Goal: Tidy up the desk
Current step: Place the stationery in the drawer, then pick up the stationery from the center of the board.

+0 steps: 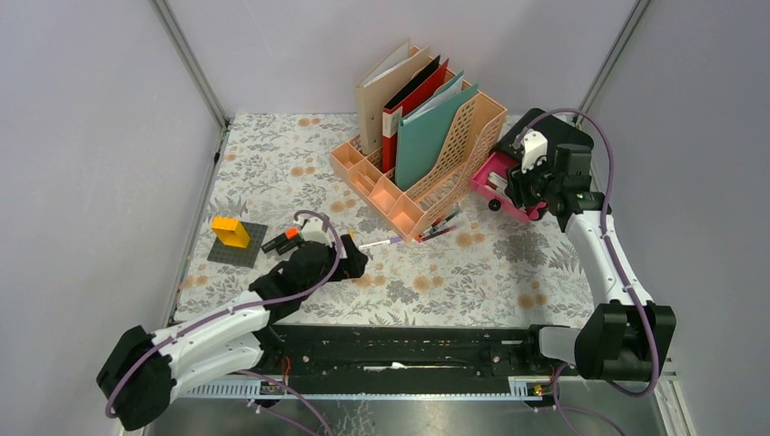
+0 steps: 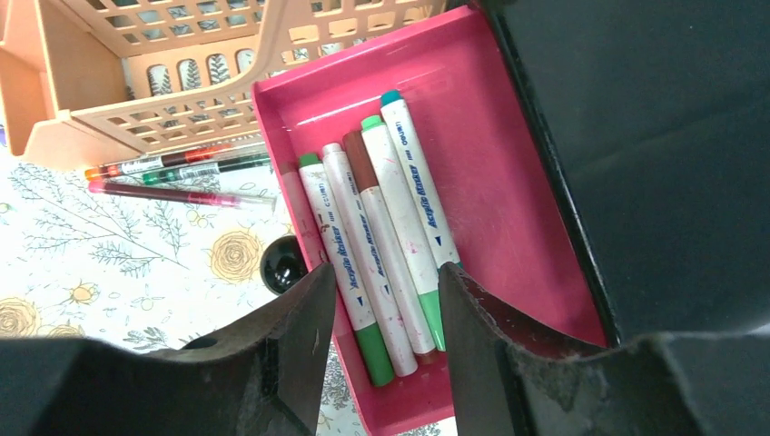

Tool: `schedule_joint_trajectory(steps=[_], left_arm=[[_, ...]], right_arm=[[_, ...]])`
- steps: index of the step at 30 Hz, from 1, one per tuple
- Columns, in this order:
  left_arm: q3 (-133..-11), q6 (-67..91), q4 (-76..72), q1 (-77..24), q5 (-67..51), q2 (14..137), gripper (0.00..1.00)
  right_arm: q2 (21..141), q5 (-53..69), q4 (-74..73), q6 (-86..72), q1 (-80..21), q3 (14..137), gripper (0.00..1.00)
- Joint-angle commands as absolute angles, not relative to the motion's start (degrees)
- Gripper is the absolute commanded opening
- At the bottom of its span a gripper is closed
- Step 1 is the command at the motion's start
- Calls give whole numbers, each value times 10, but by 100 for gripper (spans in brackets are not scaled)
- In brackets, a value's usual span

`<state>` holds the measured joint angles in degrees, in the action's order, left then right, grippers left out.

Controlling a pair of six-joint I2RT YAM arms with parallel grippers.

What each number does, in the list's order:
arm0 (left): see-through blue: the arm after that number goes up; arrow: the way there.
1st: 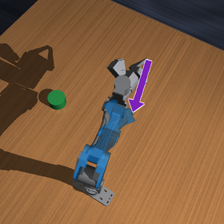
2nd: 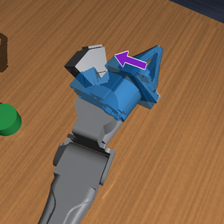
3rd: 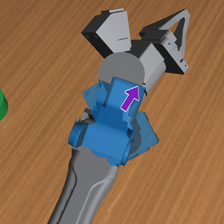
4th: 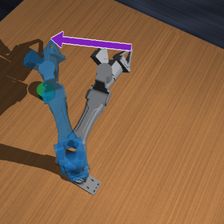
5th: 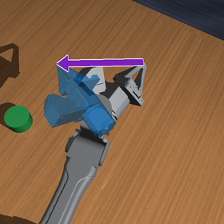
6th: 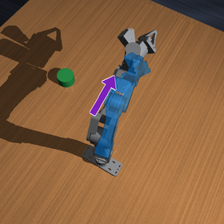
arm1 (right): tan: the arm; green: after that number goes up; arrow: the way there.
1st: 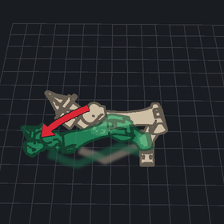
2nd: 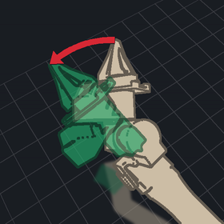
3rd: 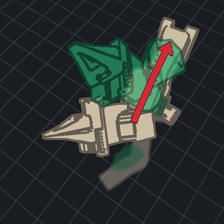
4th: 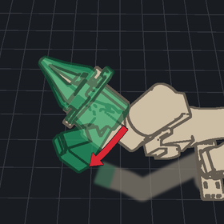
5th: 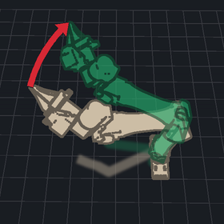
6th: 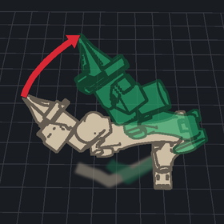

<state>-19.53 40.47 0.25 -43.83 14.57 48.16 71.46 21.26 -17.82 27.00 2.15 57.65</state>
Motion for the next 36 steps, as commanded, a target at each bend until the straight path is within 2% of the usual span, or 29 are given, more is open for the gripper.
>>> schedule_joint_trajectory(steps=[1,5,16,29,36], left_arm=[[-234,425,20,-435,152,535,98],[-265,438,59,-434,186,591,94],[-323,437,103,-429,251,690,40],[-359,414,113,-414,250,775,24],[-360,410,111,-412,237,803,24]], right_arm=[[700,260,-197,259,25,604,53],[699,279,-203,256,25,608,53],[699,299,-209,254,25,609,52],[700,312,-212,255,25,609,52],[700,317,-216,255,25,612,52]])
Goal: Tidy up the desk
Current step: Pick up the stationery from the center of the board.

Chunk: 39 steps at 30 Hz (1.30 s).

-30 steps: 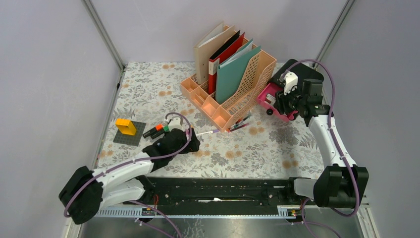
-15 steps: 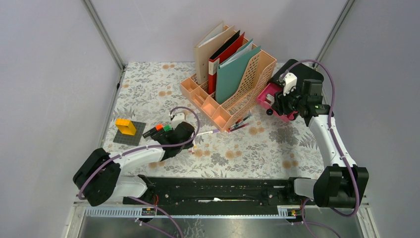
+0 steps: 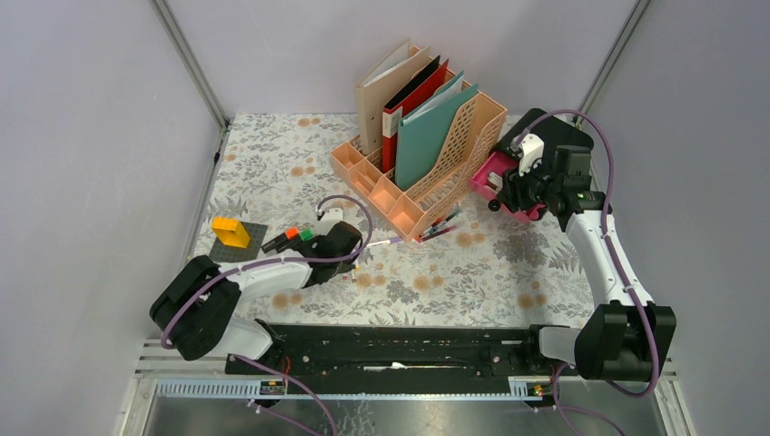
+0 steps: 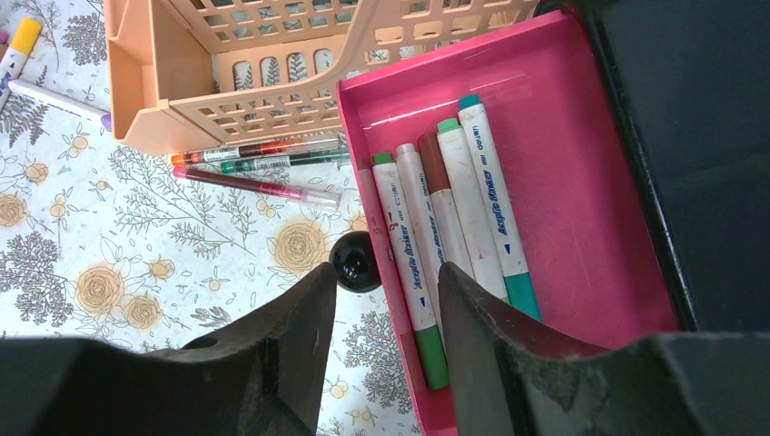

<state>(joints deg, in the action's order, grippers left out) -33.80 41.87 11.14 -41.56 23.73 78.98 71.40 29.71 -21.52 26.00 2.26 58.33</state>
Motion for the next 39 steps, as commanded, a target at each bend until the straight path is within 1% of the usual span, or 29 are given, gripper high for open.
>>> schedule_joint_trajectory(steps=[1,7,12,16,23,28,33,39], left_arm=[[-362,407,111,-411,234,808,23],[-370,406,124,-410,240,839,25],[-371,402,129,-410,246,840,9],[-373,398,131,-410,247,824,0],[-361,387,117,-410,238,758,0],[-331,376,57,-410,197,685,0],[-286,387,-49,-410,130,621,0],[-221,421,-202,-411,69,562,0]], right_arm=[[701,320,-217,255,25,613,52],[700,361,-235,249,25,628,52],[700,403,-249,242,25,637,52],[702,454,-258,241,25,639,53],[709,602,-261,230,25,633,53],[715,674,-197,167,21,601,54],[724,709,-120,94,-19,567,54],[747,696,-65,60,-88,545,54]])
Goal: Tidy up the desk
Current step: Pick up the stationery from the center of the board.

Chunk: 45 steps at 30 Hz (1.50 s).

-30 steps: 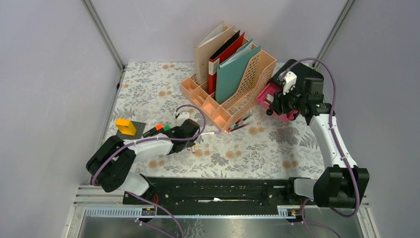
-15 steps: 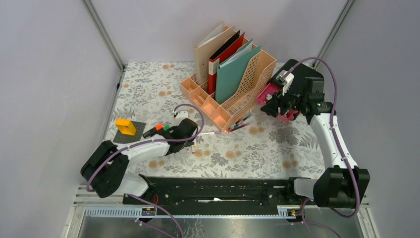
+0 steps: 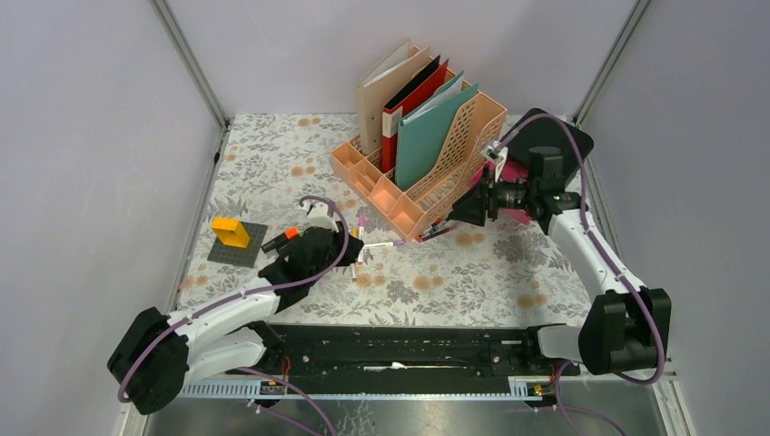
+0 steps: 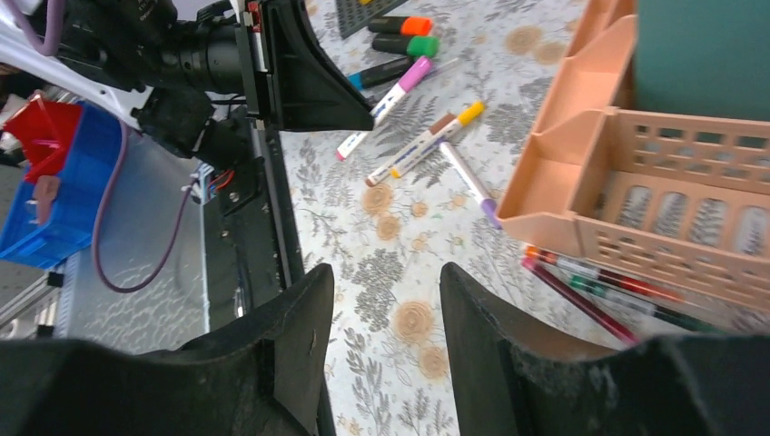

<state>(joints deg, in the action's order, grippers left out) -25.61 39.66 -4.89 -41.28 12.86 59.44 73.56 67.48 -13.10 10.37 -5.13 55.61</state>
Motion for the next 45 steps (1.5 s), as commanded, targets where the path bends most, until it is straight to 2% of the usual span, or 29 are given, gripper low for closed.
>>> schedule_joint_trajectory(steps=[1,8,13,21,32,36,39,45], left_arm=[[-213,427,-229,-411,62,557,0],[-178,475,-426,-414,9,580,0],[-190,485,-514,-431,3,629,0],[-224,486,-596,-468,16,701,0],[-253,490,-660,-503,46,772,0],[-256,496,-678,-507,49,789,0],[-255,497,-684,-508,49,793,0],[-247,496,-683,-509,55,782,0]], right_arm=[[750,692,-53,52,-99,540,54],[781,665,52,-30,-160,508,55],[806,659,145,-120,-183,483,57],[833,655,204,-181,-207,472,63],[859,666,207,-187,-248,481,60],[865,661,207,-192,-256,482,54],[869,657,206,-195,-258,484,36],[872,661,193,-185,-259,491,11]])
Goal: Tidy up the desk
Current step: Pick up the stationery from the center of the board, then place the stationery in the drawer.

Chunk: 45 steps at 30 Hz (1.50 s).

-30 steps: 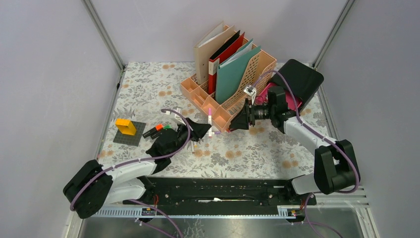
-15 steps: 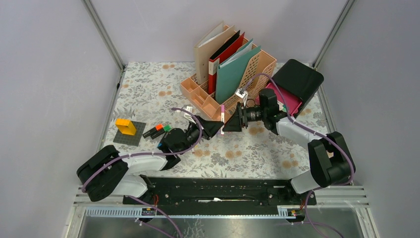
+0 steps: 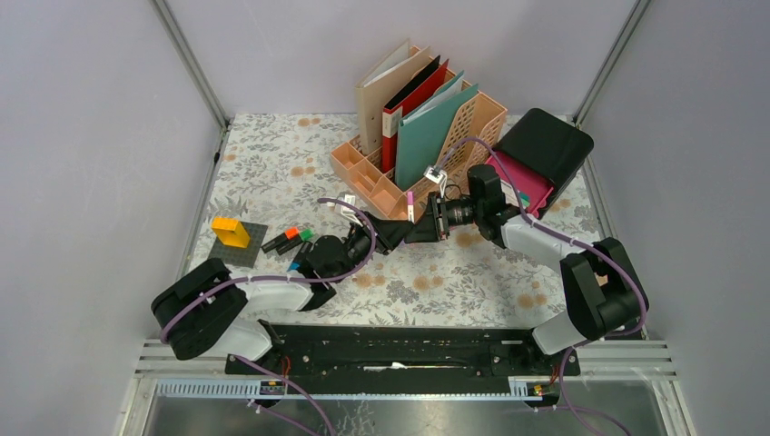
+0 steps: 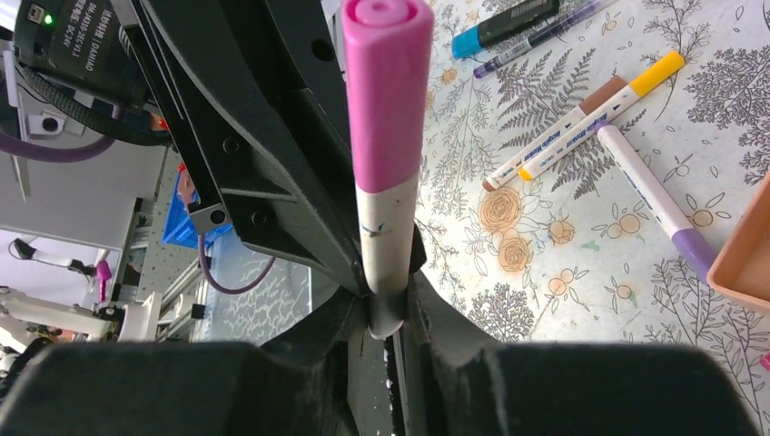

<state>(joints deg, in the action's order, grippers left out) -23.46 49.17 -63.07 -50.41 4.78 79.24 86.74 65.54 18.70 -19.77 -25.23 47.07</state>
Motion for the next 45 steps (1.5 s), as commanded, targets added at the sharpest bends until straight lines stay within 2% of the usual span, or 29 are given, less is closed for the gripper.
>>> schedule_joint_trajectory(steps=[1,5,16,18,27,35,45], left_arm=[[-246,495,-680,-509,55,778,0],[-244,480,-646,-508,56,752,19],[-204,382,-513,-505,85,620,88],[-196,361,-482,-504,91,590,97],[-201,325,-295,-467,86,505,99],[-190,323,-228,-454,109,476,99],[-178,319,-196,-451,136,463,99]], right_arm=[[872,661,184,-179,-259,494,6],[869,655,144,-143,-260,505,1],[842,588,-85,73,-259,582,0],[830,568,-129,126,-259,595,0],[775,442,-289,301,-236,653,0],[726,397,-344,334,-125,686,0],[715,230,-300,307,-40,671,3]])
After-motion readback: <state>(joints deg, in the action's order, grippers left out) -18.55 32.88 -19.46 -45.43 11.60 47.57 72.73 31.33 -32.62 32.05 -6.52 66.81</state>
